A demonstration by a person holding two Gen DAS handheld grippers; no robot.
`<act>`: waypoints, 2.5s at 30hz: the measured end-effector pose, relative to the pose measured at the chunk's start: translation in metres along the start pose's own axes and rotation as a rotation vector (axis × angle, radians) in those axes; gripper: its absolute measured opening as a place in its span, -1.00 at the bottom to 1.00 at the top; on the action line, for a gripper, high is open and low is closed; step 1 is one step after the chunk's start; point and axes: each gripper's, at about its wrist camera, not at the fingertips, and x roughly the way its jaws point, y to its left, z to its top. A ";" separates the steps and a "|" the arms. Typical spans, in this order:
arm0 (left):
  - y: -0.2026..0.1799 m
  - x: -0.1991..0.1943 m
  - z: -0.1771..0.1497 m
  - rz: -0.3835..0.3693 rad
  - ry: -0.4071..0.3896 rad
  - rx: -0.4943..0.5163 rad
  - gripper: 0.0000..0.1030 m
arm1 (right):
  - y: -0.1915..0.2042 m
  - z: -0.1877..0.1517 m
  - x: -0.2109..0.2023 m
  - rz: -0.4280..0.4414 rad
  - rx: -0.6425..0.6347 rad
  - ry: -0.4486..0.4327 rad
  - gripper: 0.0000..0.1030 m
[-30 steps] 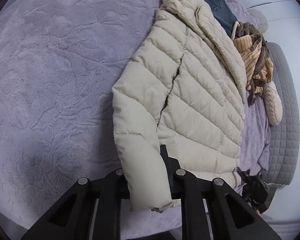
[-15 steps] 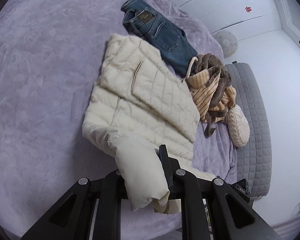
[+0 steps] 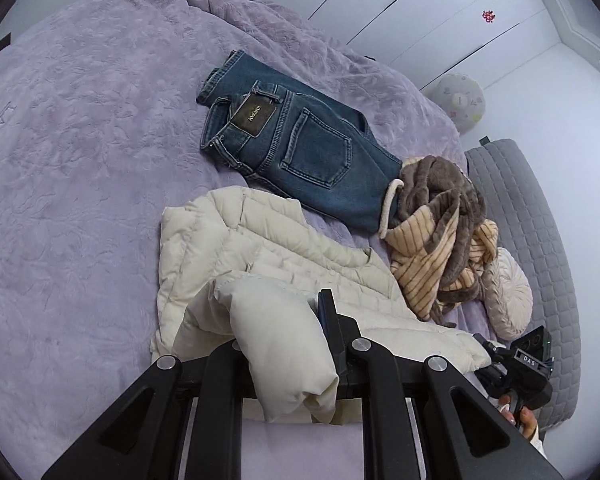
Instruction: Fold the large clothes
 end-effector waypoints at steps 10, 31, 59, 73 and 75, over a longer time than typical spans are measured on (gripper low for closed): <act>0.030 0.100 0.046 0.138 0.091 0.060 -0.65 | -0.009 0.065 0.088 -0.163 -0.060 0.004 -0.80; 0.010 0.073 0.053 0.308 -0.007 0.265 0.34 | 0.006 0.077 0.109 -0.255 -0.159 0.028 0.33; 0.043 0.218 0.069 0.328 0.043 0.214 -0.21 | -0.095 0.107 0.163 -0.544 -0.176 -0.030 -0.73; 0.027 0.174 0.073 0.371 0.028 0.184 -0.19 | -0.062 0.099 0.127 -0.573 -0.163 -0.050 -0.64; 0.024 0.164 0.069 0.383 0.023 0.193 -0.16 | -0.058 0.096 0.118 -0.561 -0.155 -0.056 -0.64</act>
